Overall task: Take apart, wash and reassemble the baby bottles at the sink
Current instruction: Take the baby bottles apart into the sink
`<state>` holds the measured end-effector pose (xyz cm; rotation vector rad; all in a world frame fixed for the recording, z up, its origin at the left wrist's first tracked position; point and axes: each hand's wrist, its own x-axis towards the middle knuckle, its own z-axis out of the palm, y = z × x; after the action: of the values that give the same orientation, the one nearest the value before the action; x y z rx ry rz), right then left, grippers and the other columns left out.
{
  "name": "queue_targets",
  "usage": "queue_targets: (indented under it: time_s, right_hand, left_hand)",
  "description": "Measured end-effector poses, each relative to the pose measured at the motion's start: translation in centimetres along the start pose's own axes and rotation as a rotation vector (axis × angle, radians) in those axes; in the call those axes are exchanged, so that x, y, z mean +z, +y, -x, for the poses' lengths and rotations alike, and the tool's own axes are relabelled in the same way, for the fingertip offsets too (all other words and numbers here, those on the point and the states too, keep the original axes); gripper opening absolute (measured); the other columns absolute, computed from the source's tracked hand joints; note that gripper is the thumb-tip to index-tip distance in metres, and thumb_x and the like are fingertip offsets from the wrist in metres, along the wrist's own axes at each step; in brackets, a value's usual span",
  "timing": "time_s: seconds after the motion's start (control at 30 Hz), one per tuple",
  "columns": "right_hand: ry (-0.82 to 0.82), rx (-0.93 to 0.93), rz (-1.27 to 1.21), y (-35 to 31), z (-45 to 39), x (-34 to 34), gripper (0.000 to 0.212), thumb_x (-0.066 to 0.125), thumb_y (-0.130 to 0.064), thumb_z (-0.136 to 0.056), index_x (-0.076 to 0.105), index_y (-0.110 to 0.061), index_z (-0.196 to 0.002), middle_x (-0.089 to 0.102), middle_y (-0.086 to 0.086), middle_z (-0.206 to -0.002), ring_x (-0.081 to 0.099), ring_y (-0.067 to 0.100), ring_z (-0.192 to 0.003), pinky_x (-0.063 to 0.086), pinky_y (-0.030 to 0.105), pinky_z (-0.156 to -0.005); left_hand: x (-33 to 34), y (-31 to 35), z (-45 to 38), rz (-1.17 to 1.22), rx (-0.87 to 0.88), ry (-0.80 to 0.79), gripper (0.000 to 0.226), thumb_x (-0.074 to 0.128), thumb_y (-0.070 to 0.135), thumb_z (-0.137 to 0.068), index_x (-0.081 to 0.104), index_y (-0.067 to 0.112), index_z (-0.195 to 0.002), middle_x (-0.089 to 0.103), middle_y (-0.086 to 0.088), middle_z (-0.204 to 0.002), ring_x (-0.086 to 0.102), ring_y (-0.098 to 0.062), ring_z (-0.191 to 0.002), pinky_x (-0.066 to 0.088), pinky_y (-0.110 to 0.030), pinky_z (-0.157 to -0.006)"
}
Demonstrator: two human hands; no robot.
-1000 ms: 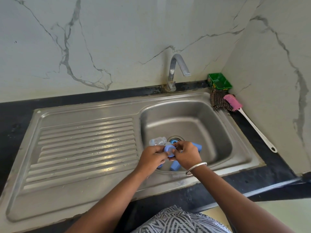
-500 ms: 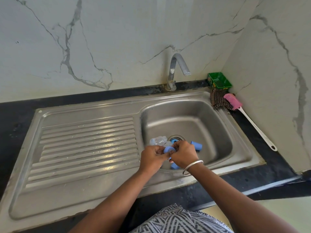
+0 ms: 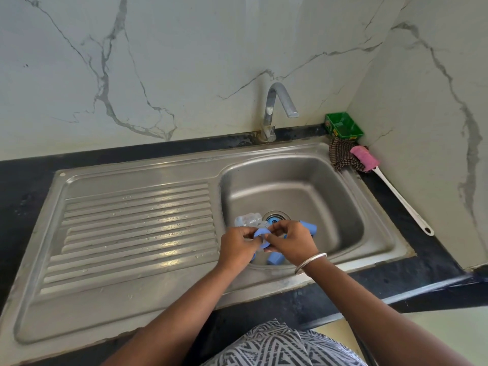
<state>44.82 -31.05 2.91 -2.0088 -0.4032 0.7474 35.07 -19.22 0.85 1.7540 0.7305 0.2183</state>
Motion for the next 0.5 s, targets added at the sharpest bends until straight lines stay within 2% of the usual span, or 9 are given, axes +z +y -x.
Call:
queue_targets:
  time_s: [0.1,0.2,0.3,0.4,0.5]
  right_hand:
    - [0.018,0.007,0.009,-0.1,-0.2,0.4,0.017,0.077,-0.019,-0.075,0.066,-0.012,-0.087,0.071,0.004,-0.087,0.074,0.021,-0.073,0.061,0.038,-0.073]
    - [-0.154,0.145,-0.377,-0.7,0.0,0.1,0.019,0.072,-0.007,-0.082,0.059,-0.002,-0.095,0.069,0.021,-0.092,0.072,0.032,-0.076,0.059,0.038,-0.068]
    - [-0.242,0.224,-0.587,-1.4,0.6,-0.5,0.010,0.058,-0.007,-0.093,0.062,-0.003,-0.102,0.071,0.020,-0.092,0.071,0.034,-0.076,0.057,0.032,-0.062]
    - [-0.193,0.255,-0.560,-0.9,0.5,-0.8,0.015,0.060,-0.007,-0.094,0.067,0.000,-0.105,0.073,0.019,-0.095,0.072,0.034,-0.079,0.060,0.034,-0.067]
    - [-0.073,0.302,-0.599,0.0,0.0,-1.0,0.012,0.066,-0.003,-0.089,0.069,0.003,-0.099,0.073,0.022,-0.092,0.072,0.033,-0.078,0.061,0.035,-0.075]
  left_hand:
    - [-0.1,0.1,0.0,-0.018,-0.018,-0.014,0.010,0.074,0.023,-0.085,0.081,0.026,-0.091,0.074,0.007,-0.070,0.067,-0.004,-0.063,0.060,-0.039,-0.072]
    - [-0.3,0.1,-0.1,-0.007,-0.042,-0.009,0.014,0.071,0.019,-0.083,0.081,0.026,-0.089,0.073,0.007,-0.069,0.069,-0.010,-0.065,0.060,-0.042,-0.073]
    - [-0.5,0.1,-0.3,0.019,-0.061,0.024,0.012,0.070,0.018,-0.080,0.080,0.023,-0.085,0.073,0.005,-0.068,0.072,-0.018,-0.068,0.061,-0.045,-0.072]
    - [-0.5,0.0,-0.3,0.053,-0.074,-0.008,0.011,0.071,0.019,-0.081,0.080,0.024,-0.083,0.073,0.000,-0.069,0.073,-0.023,-0.071,0.061,-0.047,-0.074]
    - [-0.7,0.2,-0.2,0.157,-0.124,-0.035,0.015,0.071,0.022,-0.080,0.079,0.034,-0.077,0.074,-0.012,-0.078,0.074,-0.030,-0.082,0.061,-0.047,-0.080]
